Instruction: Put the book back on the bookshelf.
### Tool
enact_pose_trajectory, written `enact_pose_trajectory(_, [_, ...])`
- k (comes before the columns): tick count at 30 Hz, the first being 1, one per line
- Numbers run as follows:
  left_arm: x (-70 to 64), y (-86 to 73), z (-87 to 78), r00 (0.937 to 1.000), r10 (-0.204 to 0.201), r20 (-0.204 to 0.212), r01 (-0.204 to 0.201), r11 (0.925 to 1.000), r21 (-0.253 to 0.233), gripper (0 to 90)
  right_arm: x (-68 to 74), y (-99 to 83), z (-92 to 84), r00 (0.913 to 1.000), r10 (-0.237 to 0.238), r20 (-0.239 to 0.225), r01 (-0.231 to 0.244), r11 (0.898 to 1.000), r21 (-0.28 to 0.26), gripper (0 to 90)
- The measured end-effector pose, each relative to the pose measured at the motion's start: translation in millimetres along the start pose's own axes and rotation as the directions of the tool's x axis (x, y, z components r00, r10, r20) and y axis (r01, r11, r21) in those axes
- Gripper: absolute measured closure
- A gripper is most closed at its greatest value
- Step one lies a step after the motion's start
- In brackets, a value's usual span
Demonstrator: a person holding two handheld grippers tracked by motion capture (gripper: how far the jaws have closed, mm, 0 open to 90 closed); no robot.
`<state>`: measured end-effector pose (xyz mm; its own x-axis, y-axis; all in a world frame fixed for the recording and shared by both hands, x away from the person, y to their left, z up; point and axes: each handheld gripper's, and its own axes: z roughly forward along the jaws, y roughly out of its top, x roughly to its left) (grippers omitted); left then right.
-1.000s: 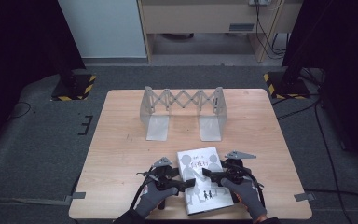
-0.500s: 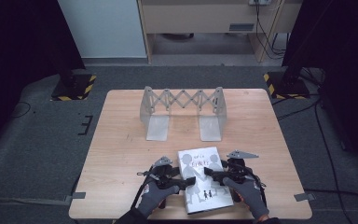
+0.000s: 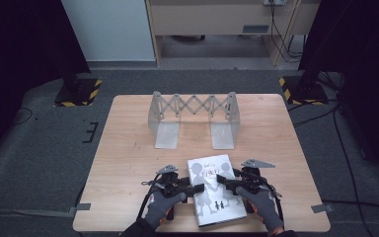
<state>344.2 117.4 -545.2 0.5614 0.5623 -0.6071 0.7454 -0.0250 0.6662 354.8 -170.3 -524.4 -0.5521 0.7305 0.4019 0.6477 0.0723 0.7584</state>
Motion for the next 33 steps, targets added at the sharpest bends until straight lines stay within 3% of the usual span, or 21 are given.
enact_pose_trajectory(9, [-3.8,1.8,-4.6,0.9999,-0.011,-0.002,0.011,0.9999,0.001,21.4,2.0,2.4,-3.2,1.0000,-0.006,0.001,0.006,0.999,-0.043,37.2])
enact_pose_trajectory(11, [-4.5,4.5,-8.7,0.9996,-0.018,0.022,0.019,0.9997,-0.017,24.7,2.7,3.7,-5.8,1.0000,-0.004,-0.007,0.004,0.998,-0.069,39.6])
enact_pose_trajectory(12, [-7.8,7.0,-11.5,0.9997,0.011,0.020,-0.011,0.9996,-0.028,25.0,4.6,5.8,-9.0,0.9995,-0.024,-0.020,0.022,0.994,-0.110,40.3])
enact_pose_trajectory(13, [-10.5,9.0,-13.3,0.9992,0.037,0.012,-0.037,0.9987,-0.034,25.0,5.2,6.2,-9.9,0.9993,-0.031,-0.020,0.028,0.993,-0.116,40.4])
enact_pose_trajectory(16, [-13.6,11.8,-16.3,0.9979,0.063,0.011,-0.063,0.9966,-0.054,25.2,7.0,7.8,-12.2,0.9983,-0.053,-0.023,0.049,0.988,-0.144,40.6])
enact_pose_trajectory(17, [-13.8,13.8,-18.1,0.9971,0.063,0.044,-0.059,0.9952,-0.078,28.1,8.5,9.5,-14.9,0.9971,-0.066,-0.037,0.059,0.983,-0.174,42.3])
enact_pose_trajectory(22, [-23.2,16.6,-16.9,0.9906,0.097,0.097,-0.088,0.9921,-0.089,32.2,16.8,14.0,-17.7,0.9933,-0.064,-0.095,0.040,0.971,-0.237,44.7])
enact_pose_trajectory(26, [-23.0,16.2,-16.2,0.9916,0.084,0.098,-0.076,0.9936,-0.084,32.3,21.0,14.6,-17.4,0.9916,-0.084,-0.098,0.059,0.970,-0.234,44.7])
enact_pose_trajectory(28, [-21.7,17.6,-17.2,0.9918,0.055,0.115,-0.045,0.9948,-0.091,35.6,19.7,14.3,-16.4,0.9920,-0.076,-0.100,0.051,0.971,-0.233,44.4])
enact_pose_trajectory(33, [-23.8,22.5,-18.6,0.9877,0.058,0.145,-0.044,0.9945,-0.095,40.1,15.9,16.0,-19.6,0.9922,-0.056,-0.112,0.027,0.970,-0.243,44.8])
